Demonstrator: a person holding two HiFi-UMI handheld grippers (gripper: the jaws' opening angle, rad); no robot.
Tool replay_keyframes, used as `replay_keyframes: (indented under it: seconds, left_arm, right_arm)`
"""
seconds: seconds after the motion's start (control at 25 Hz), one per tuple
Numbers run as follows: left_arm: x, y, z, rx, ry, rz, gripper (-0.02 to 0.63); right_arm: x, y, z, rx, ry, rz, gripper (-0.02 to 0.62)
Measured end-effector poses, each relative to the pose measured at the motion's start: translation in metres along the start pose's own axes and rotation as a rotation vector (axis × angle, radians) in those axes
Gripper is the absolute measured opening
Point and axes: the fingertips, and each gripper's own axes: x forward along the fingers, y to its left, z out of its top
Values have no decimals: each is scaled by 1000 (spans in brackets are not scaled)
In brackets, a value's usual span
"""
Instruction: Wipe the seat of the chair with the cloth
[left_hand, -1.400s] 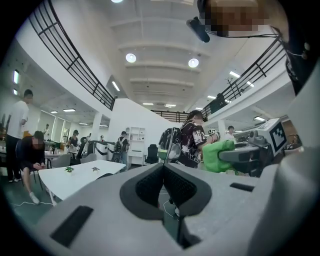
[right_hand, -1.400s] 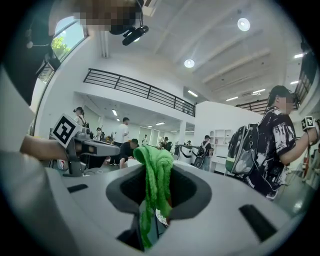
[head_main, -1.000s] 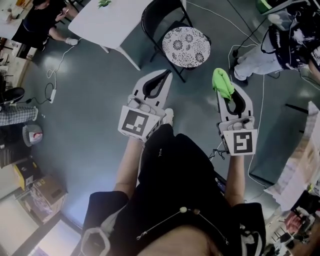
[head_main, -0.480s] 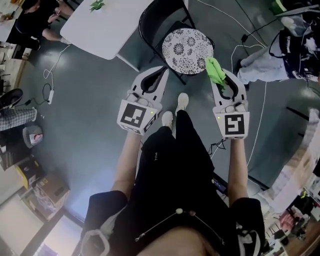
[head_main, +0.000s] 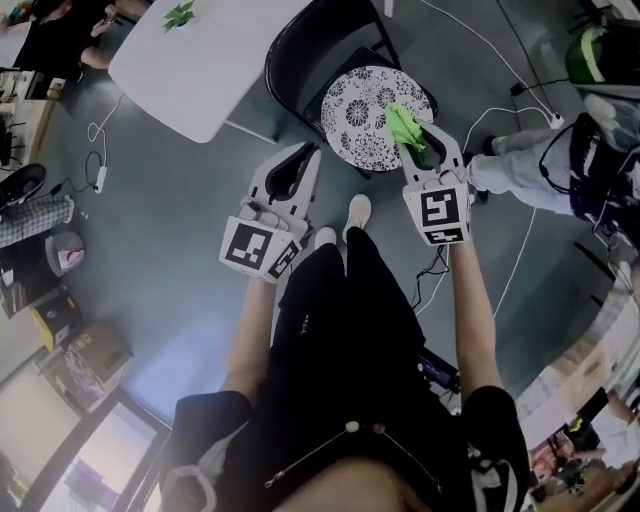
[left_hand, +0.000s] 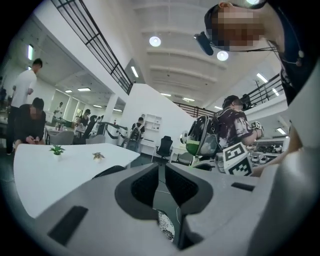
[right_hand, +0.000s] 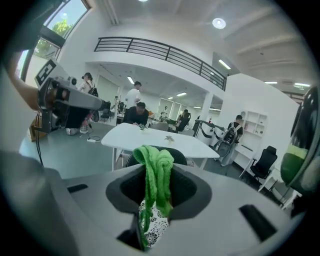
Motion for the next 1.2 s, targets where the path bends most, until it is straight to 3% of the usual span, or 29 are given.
replay_keyframes:
  seconds: [0.12,0.24,0.36,0.48,0.92,1.2]
  left_arm:
    - [8,15,-13,-73,18,27,94]
    - [10,30,-32,-79,46,48,92]
    - [27,49,-58,-28,84,62,86]
    - [48,72,-96,-5,139,62,34]
    - [115,117,-261,-112,320,-36,23]
    - [109,139,-304,-168,393,-13,23]
  right_arm:
    - [46,-3,-20,-51,52,27,106]
    - [85,7,-42,-101,103,62,106]
    - [127,12,-63,-155,145,84,106]
    - [172,20,-90,-225,190,96,106]
    - [313,28,-222,-363,383,169,106]
    - [370,39,-272,-407,468,252,104]
